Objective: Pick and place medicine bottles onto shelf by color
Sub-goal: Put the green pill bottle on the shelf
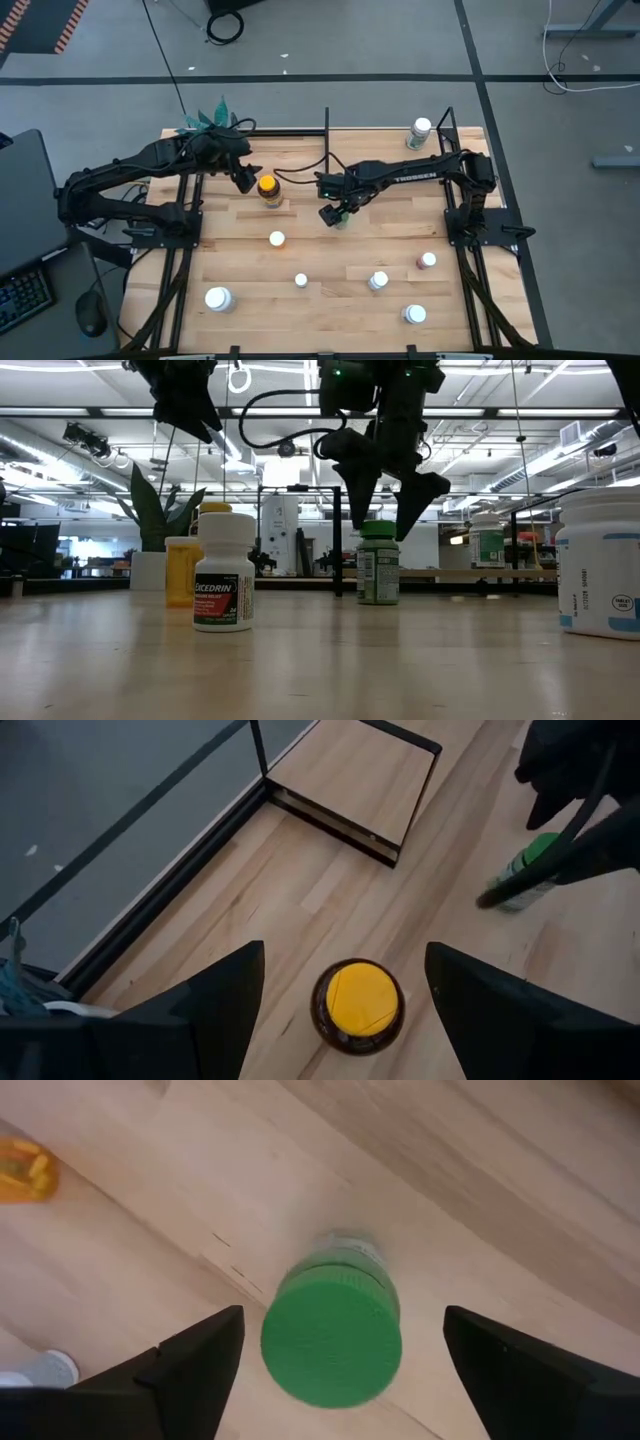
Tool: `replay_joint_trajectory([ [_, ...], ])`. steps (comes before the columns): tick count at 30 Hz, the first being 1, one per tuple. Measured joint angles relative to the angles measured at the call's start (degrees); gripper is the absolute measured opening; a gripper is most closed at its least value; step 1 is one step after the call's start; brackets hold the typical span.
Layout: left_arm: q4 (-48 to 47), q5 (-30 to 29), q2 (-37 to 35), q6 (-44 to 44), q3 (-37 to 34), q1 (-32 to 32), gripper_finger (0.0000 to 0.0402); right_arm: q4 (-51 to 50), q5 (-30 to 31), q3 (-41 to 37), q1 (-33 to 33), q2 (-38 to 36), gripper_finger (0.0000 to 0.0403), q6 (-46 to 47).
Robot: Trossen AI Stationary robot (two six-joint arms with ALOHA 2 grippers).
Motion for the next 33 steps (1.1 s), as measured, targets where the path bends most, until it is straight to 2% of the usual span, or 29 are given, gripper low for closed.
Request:
replay_joint_trajectory([
  [12, -0.2, -0.2, 0.0, -2.9, 0.0, 0.0, 0.0282, -0.5, -1.0, -0.1, -0.1, 0.0, 0.0286, -0.8],
  [21, -0.2, -0.2, 0.0, -3.1, 0.0, 0.0, 0.0282, -1.7, -1.3, -0.8, -1.1, -0.1, 0.0210, -3.6],
  [25, -0.2, -0.2, 0.0, -3.6, 0.0, 0.0, 0.0282, -3.3, -3.4, -0.7, -2.1, -0.3, 0.0210, -6.9],
  [28, -0.2, -0.2, 0.0, -4.6, 0.0, 0.0, 0.0282, -8.2, -4.4, 0.4, -2.9, -0.4, 0.0212, -9.7],
  [33, -0.2, -0.5, 0.0, -5.7, 0.0, 0.0, 0.0282, -19.4, -0.8, 5.8, -4.2, -1.0, 0.0228, -14.4],
])
